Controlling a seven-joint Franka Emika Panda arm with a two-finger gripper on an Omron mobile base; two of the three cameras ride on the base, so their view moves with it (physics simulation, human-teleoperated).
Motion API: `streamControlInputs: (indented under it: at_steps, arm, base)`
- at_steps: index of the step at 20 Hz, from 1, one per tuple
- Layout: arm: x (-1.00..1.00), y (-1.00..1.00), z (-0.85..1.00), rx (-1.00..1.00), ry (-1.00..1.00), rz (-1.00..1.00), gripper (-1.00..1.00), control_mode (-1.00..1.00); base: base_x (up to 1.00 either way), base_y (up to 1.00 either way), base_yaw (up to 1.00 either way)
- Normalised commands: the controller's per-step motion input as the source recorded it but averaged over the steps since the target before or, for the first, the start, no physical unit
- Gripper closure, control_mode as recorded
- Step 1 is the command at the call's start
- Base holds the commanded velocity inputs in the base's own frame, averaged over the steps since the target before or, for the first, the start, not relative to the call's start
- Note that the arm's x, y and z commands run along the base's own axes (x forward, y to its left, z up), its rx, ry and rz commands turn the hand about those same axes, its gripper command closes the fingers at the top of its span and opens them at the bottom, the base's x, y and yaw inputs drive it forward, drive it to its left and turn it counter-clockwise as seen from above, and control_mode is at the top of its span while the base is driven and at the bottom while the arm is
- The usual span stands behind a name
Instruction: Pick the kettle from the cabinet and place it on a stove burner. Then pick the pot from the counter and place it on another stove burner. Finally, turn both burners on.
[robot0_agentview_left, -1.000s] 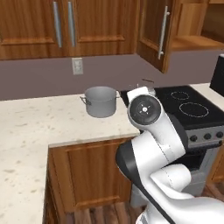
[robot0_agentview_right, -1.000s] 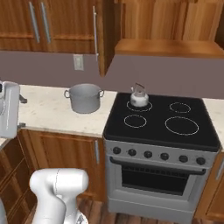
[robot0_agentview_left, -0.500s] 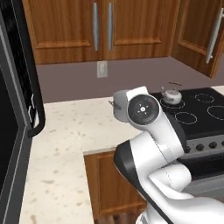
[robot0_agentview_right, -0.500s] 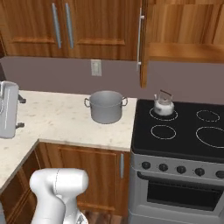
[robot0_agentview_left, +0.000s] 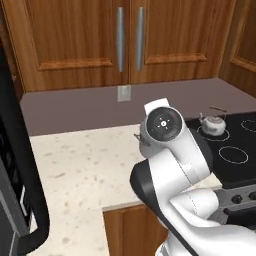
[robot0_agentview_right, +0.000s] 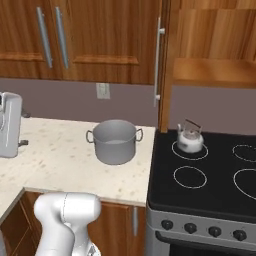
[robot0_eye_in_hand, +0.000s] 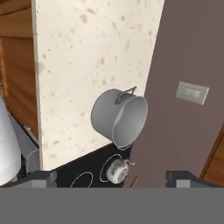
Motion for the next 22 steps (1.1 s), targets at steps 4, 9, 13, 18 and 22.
streamControlInputs:
  at_steps: [4,9,13,18,22]
  arm:
    - [0.00,0.00,0.00,0.00,0.00,0.00,-1.00,1.00]
    - [0.04,0.00,0.00,0.00,0.00,0.00,-1.00,-1.00]
    - [0.38,0.00,0.00,0.01,0.00,0.00,-1.00,-1.00]
    - [0.43,-0.02,0.00,0.04,0.00,-0.02,-1.00,-1.00]
    - [0.24,-0.09,0.00,0.03,0.00,-0.05,-1.00,-1.00]
  base:
    - [0.54,0.00,0.00]
    - [0.25,0.00,0.00]
    - [0.00,0.00,0.00]
    - [0.00,0.00,0.00]
    - [0.00,0.00,0.00]
